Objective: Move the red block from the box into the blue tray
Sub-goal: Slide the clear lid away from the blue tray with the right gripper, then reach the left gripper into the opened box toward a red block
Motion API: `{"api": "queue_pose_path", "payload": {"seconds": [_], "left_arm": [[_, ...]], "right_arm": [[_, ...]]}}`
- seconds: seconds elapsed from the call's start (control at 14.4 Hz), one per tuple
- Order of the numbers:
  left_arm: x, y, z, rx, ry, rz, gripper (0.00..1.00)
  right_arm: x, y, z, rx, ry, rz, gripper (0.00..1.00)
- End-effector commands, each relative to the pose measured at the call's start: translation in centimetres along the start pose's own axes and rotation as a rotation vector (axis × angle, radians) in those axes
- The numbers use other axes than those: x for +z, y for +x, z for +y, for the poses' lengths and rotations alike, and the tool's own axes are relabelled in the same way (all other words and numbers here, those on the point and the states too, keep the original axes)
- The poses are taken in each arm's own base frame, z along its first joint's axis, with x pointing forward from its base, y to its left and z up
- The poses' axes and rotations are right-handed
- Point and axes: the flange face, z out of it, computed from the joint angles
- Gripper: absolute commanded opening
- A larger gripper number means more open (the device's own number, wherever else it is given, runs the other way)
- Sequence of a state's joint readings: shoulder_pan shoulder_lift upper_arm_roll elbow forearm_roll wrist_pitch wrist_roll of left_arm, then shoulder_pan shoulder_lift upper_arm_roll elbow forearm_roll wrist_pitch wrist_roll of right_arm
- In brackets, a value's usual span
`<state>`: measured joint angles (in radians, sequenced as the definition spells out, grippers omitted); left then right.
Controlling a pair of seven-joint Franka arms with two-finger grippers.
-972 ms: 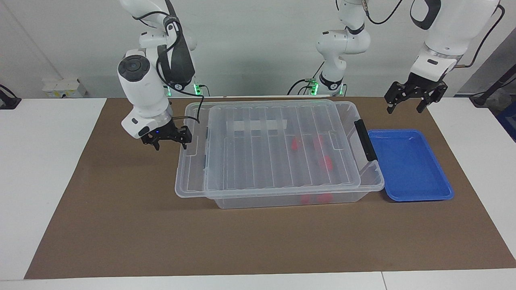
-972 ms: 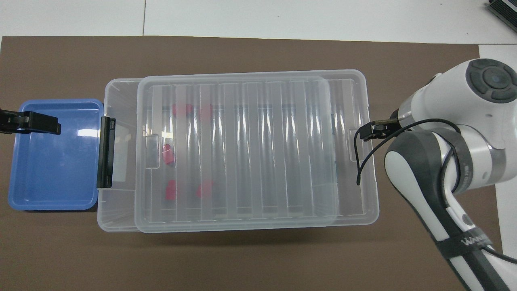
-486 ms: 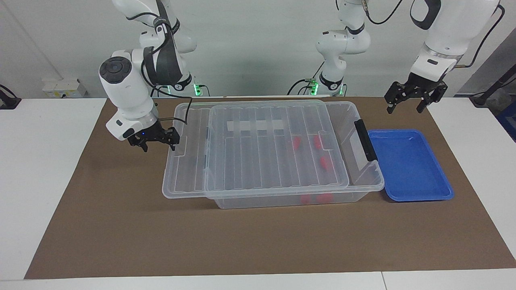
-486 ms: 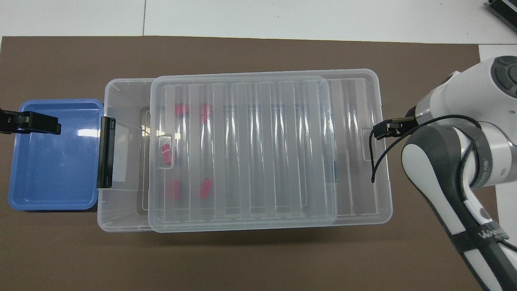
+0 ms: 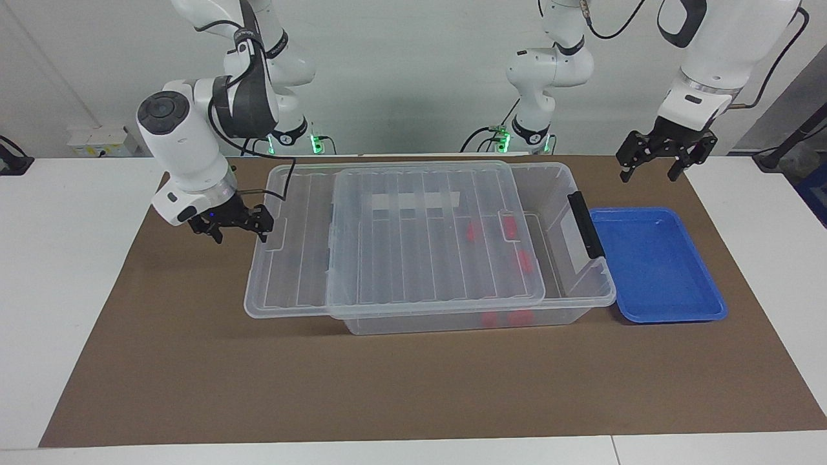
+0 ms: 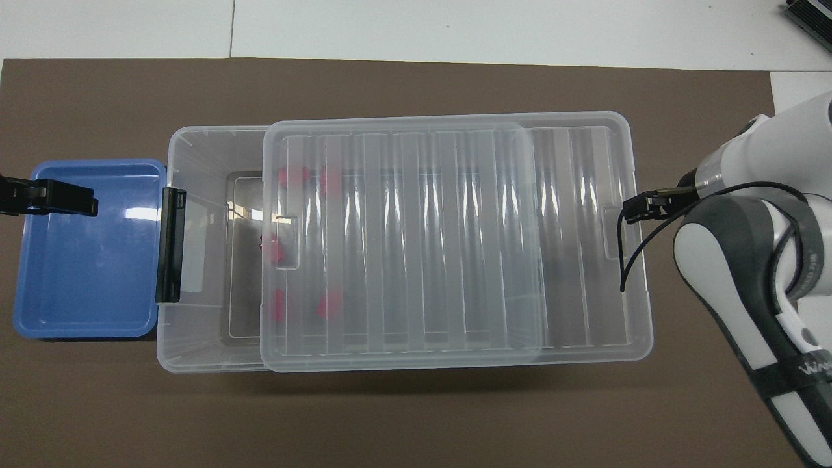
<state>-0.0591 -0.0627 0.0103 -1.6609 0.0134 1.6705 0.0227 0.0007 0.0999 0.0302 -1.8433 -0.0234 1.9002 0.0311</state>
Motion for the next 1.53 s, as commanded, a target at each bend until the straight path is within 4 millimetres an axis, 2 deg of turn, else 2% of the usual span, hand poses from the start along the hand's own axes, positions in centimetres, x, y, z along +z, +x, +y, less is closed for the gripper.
{"api": "queue_pose_path", "payload": {"seconds": [0.0,0.35,0.69,0.76,0.9,0.97,1.04,1.11,1.25,1.46], "left_arm": [[-0.3,-0.7,-0.1,-0.013,-0.015,-0.008,1.00],[-0.3,-0.6,0.2,-0.009,-0.015,-0.008,1.00],[-0.1,-0.7,0.6,-0.009,-0.016,-0.014,1.00],[-0.3,-0.9,0.5,-0.009,-0.019,-0.011,1.00],[0.1,-0.8,1.5,-0.134,-0.051,0.001,1.00],[0.7,-0.6,3.1,-0.232,-0.056,0.020,1.00],[1.7,-1.2,5.6,-0.298,-0.062,0.033,1.00],[3.1,-1.7,6.8,-0.343,-0.068,0.050,1.00],[5.7,-2.4,7.5,-0.377,-0.075,0.068,1.00],[8.8,-2.0,10.0,-0.373,-0.057,0.054,1.00]], "right_arm": [[0.0,-0.9,1.8,-0.018,0.004,0.010,0.98],[0.0,-1.0,4.7,-0.035,0.006,0.012,0.99],[0.0,-0.9,5.6,-0.024,0.004,0.015,0.99],[0.0,-1.0,6.4,-0.027,0.004,0.017,0.99],[0.0,-1.0,6.9,-0.032,0.006,0.017,0.99],[0.0,-1.1,7.1,-0.032,0.005,0.016,0.99],[0.0,-1.1,7.3,-0.029,0.005,0.016,0.99],[0.0,-1.1,7.9,-0.026,0.005,0.018,0.99],[0.0,-1.2,8.2,-0.034,0.005,0.018,0.99],[0.1,-1.2,8.7,-0.026,0.005,0.017,0.99]]}}
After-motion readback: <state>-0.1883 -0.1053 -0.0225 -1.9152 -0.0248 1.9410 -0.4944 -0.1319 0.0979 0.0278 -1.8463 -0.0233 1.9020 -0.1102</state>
